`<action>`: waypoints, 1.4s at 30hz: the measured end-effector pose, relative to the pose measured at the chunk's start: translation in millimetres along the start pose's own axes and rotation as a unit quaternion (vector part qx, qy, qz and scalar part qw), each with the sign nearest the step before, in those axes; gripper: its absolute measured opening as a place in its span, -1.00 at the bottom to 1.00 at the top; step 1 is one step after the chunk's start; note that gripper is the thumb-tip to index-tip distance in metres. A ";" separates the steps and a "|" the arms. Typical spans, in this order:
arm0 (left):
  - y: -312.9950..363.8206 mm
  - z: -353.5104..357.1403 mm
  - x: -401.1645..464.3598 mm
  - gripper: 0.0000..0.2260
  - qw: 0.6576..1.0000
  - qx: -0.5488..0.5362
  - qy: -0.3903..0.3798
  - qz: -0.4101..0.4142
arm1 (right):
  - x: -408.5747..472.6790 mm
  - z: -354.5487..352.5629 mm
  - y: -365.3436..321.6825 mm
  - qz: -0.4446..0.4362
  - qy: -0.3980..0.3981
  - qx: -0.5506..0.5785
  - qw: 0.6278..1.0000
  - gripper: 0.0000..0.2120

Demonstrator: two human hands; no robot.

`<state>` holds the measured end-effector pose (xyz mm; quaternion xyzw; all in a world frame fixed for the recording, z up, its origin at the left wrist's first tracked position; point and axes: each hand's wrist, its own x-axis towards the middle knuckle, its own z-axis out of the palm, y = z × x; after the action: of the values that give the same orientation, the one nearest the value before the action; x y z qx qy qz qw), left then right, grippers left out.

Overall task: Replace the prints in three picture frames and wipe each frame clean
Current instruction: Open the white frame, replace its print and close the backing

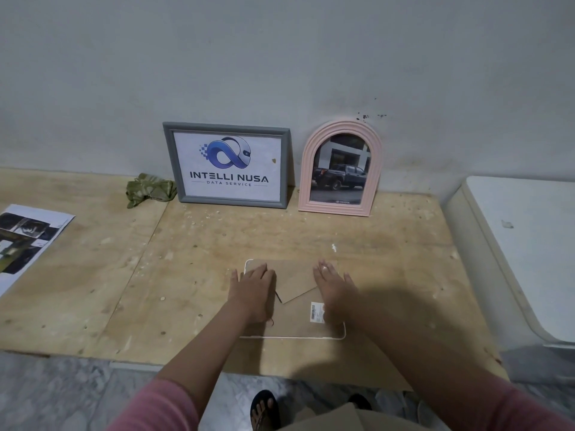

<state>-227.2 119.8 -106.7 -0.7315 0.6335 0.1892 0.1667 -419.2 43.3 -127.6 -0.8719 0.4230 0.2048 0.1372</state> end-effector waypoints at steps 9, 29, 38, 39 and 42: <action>-1.9 -2.7 6.4 0.02 0.999 0.043 0.007 0.021 | 9.2 1.3 2.6 -0.031 0.038 -0.064 0.997 -0.41; 0.6 -23.7 40.6 -0.61 0.989 -0.107 0.100 -0.026 | 31.3 -16.1 45.7 0.182 0.200 0.458 0.847 -0.75; -13.2 -9.2 53.5 -0.49 0.997 -0.030 0.046 0.060 | 41.4 -30.1 64.1 0.157 0.096 0.426 0.886 -0.90; -14.3 -7.7 54.0 -0.48 0.996 -0.028 0.045 0.067 | 43.6 -35.0 65.1 0.142 0.079 0.409 0.898 -0.87; -15.4 -4.9 56.8 -0.48 0.995 -0.024 0.042 0.083 | 55.2 -48.0 69.8 0.095 0.019 0.340 0.935 -0.87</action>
<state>-204.5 70.6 -130.1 -0.6877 0.6937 0.1861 0.1060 -432.2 -56.3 -116.2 -0.7324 0.5512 0.0443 0.3973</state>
